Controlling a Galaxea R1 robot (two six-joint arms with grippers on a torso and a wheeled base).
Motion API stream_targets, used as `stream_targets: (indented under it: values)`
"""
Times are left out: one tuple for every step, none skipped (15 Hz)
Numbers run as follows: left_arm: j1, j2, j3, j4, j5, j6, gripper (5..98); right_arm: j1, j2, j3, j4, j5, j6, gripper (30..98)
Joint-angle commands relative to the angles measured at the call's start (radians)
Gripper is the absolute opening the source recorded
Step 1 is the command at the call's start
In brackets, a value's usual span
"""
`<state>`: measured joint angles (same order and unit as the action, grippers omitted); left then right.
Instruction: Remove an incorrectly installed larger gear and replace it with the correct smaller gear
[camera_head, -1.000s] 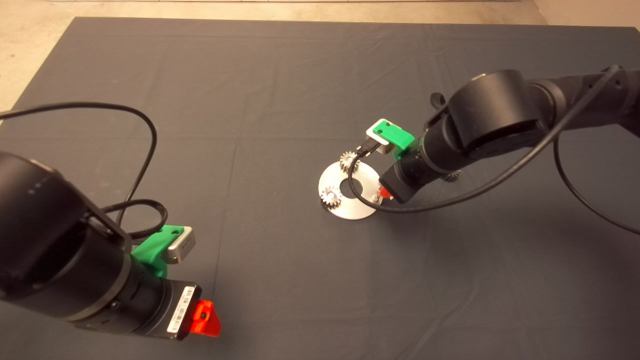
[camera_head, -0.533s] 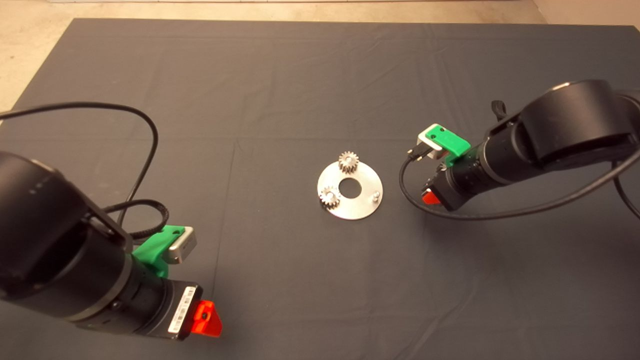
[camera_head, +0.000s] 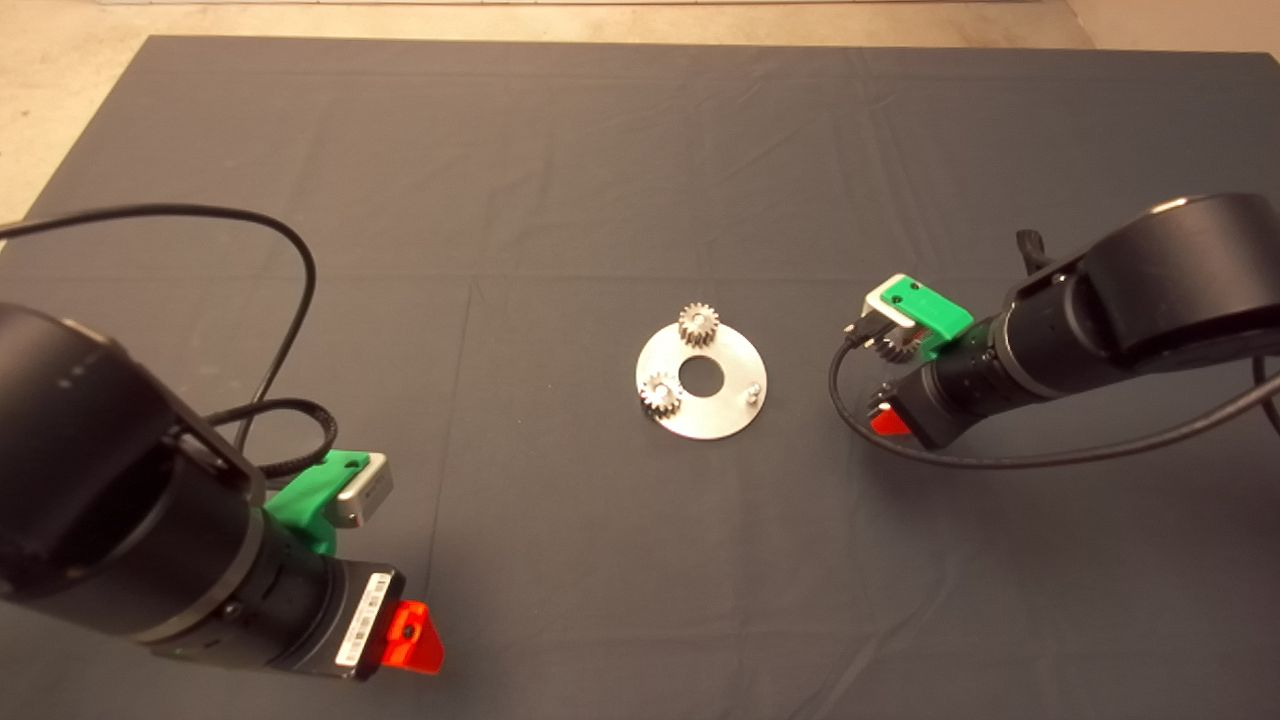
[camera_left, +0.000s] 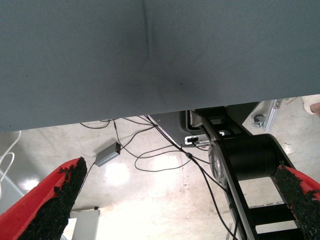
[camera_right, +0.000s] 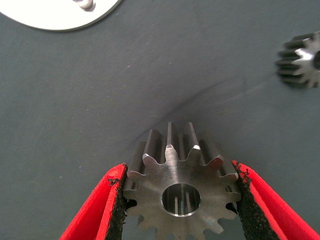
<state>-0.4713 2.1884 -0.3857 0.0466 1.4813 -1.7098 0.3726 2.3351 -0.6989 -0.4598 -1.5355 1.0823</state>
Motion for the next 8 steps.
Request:
stream_targets:
  values:
    - [-0.009, -0.003, 0.015, -0.008, 0.002, -0.005, 97.6, -0.019, -0.015, -0.010, 0.018, -0.078, 0.005, 49.6]
    - [-0.009, -0.003, 0.015, -0.008, 0.002, -0.005, 97.6, -0.030, -0.015, -0.016, 0.018, -0.078, 0.004, 49.6]
    - [-0.009, -0.003, 0.015, -0.008, 0.002, -0.005, 97.6, -0.040, -0.015, -0.019, 0.016, -0.077, 0.002, 49.6]
    - [-0.009, -0.003, 0.015, -0.008, 0.002, -0.005, 97.5, -0.054, -0.013, -0.025, 0.016, -0.077, -0.001, 49.6]
    - [-0.009, -0.003, 0.015, -0.008, 0.002, -0.005, 97.6, -0.065, -0.012, -0.034, 0.015, -0.077, -0.002, 49.6]
    - [-0.009, -0.003, 0.015, -0.008, 0.002, -0.005, 97.6, -0.080, -0.012, -0.042, 0.015, -0.077, -0.005, 49.6]
    - [-0.009, -0.003, 0.015, -0.008, 0.002, -0.005, 97.5, -0.091, -0.010, -0.050, 0.015, -0.077, -0.005, 49.6]
    - [-0.009, -0.003, 0.015, -0.008, 0.002, -0.005, 97.6, -0.093, -0.010, -0.052, 0.015, -0.077, -0.004, 49.6]
